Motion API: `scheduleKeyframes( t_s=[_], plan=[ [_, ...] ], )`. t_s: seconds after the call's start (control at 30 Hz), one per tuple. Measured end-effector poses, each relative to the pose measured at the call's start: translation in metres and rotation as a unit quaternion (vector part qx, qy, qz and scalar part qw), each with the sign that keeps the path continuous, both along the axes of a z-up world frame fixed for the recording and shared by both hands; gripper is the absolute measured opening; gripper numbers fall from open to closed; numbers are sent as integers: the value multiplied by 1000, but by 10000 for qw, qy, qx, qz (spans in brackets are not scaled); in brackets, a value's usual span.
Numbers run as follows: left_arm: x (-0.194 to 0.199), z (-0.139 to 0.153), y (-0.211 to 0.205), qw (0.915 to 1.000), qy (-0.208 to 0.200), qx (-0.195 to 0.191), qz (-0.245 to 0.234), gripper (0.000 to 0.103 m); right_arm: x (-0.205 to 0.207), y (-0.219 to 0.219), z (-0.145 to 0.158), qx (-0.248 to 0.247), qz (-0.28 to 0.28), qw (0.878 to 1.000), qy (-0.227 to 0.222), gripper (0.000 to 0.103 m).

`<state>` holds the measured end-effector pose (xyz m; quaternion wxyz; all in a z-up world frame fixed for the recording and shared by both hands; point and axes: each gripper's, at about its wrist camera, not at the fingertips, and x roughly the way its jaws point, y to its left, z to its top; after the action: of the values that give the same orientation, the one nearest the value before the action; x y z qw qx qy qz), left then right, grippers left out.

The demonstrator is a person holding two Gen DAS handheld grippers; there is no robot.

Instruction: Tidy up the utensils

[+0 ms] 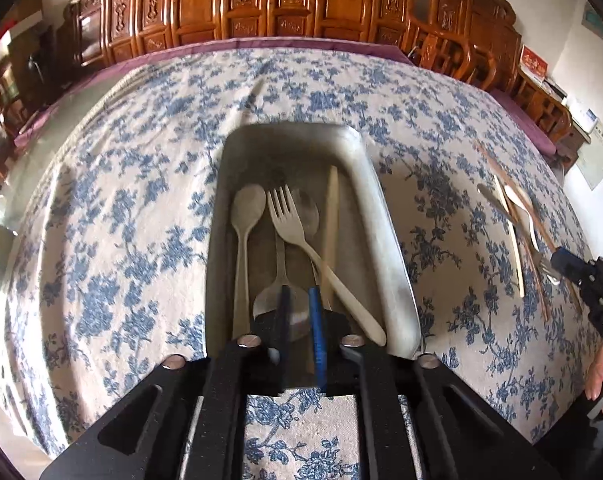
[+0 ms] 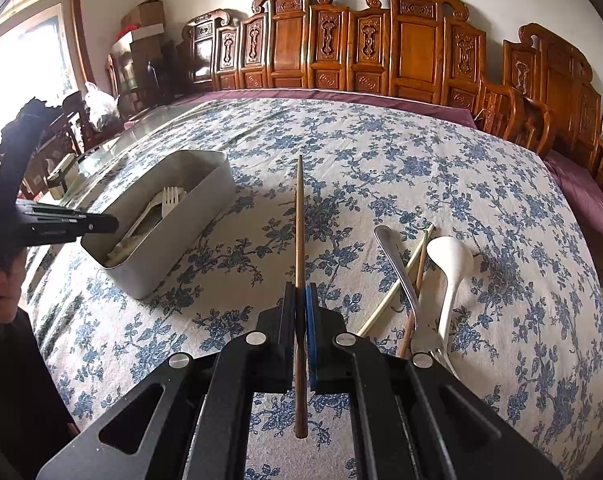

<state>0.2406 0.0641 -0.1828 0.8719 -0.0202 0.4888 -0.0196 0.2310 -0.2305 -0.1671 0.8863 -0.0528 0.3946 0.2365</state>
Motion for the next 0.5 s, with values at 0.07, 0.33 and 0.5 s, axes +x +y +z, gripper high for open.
scheduleKeyframes(
  t_s=[0.07,0.33,0.5],
  plan=[
    [-2,6,1,9999,-104,25,13,23,-1,4,1,-10,37,10000,6,6],
    [-4,29,12,9988,-470,73,108,36,-2,42,15,81,327,9994,-49,6],
    [-8,44,21,9968,-763,104,221,69,2,72,21,245,470,9986,-12,6]
  ],
)
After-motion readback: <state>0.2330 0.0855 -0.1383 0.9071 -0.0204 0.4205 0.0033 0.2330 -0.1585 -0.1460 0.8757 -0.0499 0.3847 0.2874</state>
